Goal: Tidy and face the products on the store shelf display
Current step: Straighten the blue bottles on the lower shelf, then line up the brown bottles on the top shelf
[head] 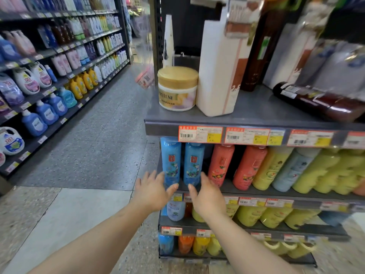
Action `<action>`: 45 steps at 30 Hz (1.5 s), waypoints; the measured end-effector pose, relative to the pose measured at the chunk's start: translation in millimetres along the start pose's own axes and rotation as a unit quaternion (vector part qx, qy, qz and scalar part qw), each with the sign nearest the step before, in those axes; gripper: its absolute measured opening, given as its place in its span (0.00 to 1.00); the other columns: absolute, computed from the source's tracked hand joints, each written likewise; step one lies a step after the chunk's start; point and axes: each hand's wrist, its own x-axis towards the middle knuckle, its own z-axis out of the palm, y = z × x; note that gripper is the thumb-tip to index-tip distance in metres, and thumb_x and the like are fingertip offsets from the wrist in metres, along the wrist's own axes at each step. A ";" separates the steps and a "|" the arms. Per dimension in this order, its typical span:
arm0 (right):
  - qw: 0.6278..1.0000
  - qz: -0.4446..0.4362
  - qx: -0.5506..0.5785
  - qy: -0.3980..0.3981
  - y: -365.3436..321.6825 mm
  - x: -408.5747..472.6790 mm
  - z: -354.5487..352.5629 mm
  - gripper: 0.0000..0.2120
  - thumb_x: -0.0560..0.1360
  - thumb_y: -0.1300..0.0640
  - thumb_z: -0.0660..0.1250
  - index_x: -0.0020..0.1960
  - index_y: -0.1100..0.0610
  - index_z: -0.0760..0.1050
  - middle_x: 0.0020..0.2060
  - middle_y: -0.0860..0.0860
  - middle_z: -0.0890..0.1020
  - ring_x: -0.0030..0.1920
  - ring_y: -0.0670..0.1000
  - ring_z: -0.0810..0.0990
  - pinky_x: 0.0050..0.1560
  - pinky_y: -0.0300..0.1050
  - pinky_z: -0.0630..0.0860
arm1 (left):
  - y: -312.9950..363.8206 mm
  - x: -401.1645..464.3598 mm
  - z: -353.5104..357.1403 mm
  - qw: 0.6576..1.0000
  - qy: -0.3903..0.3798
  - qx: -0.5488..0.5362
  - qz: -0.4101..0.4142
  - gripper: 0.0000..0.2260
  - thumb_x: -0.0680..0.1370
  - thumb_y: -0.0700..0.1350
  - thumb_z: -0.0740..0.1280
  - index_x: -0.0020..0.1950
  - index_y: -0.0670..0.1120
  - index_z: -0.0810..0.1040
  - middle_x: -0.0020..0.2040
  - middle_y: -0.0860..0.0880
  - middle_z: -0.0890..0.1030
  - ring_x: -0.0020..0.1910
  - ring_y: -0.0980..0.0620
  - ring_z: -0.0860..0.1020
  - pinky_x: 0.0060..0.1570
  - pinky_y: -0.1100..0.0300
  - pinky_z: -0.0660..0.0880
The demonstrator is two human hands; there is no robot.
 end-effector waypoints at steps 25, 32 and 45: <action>0.960 -0.144 -0.158 0.179 -84.5 -69.4 -225.3 0.23 0.75 0.42 0.63 0.68 0.48 0.72 0.67 0.50 0.74 0.70 0.56 0.68 0.70 0.54 0.62 | 83.9 -88.2 -216.3 0.914 0.229 0.113 0.315 0.30 0.73 0.66 0.57 0.69 0.51 0.73 0.71 0.48 0.72 0.72 0.44 0.66 0.72 0.47 0.61; 0.975 -0.141 -0.080 0.151 -54.1 -27.7 -252.8 0.27 0.77 0.38 0.60 0.73 0.44 0.63 0.73 0.46 0.67 0.74 0.48 0.60 0.73 0.47 0.58 | 117.8 -72.6 -223.6 0.932 0.258 0.017 0.255 0.27 0.74 0.62 0.65 0.69 0.51 0.72 0.68 0.51 0.73 0.69 0.50 0.67 0.69 0.53 0.61; 0.968 -0.204 -0.091 0.115 57.4 61.5 -332.1 0.29 0.74 0.40 0.65 0.72 0.48 0.65 0.68 0.47 0.72 0.68 0.51 0.68 0.68 0.46 0.66 | 215.6 -61.1 -195.9 0.952 0.300 0.000 0.061 0.29 0.73 0.62 0.66 0.69 0.47 0.72 0.66 0.45 0.73 0.67 0.45 0.67 0.67 0.52 0.64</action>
